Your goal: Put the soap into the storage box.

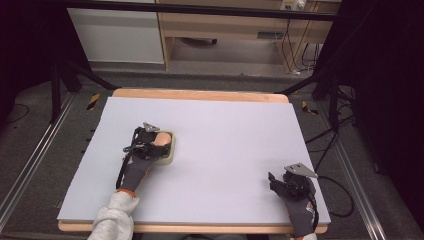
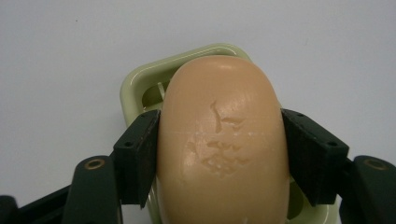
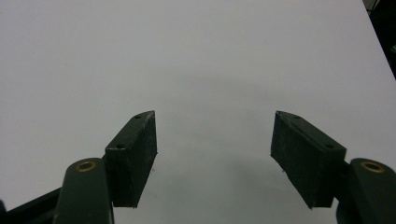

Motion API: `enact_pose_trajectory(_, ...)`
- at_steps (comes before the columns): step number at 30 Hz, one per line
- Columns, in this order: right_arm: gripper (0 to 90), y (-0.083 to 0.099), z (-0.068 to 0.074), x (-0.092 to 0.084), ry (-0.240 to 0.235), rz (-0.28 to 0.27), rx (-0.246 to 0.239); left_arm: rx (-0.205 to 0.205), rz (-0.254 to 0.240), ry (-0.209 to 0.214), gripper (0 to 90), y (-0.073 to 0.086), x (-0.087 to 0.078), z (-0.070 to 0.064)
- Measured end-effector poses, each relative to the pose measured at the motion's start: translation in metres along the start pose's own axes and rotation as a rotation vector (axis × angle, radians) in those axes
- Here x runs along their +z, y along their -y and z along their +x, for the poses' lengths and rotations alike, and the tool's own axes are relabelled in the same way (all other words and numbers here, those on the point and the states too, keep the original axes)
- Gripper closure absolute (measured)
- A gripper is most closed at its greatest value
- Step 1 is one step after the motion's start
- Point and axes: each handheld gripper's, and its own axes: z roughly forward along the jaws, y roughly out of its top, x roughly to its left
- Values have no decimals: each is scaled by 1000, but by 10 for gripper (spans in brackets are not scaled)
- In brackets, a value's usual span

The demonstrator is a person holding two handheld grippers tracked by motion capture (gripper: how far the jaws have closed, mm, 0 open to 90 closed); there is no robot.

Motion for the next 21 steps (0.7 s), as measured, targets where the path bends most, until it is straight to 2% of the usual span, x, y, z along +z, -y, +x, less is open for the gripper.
enact_pose_trajectory(14,308,0,0,0,-1,3,-2,0,10,5,312,2,4,-3)
enact_pose_trajectory(21,308,0,0,0,3,1,-2,-22,-39,10,306,0,-10,1)
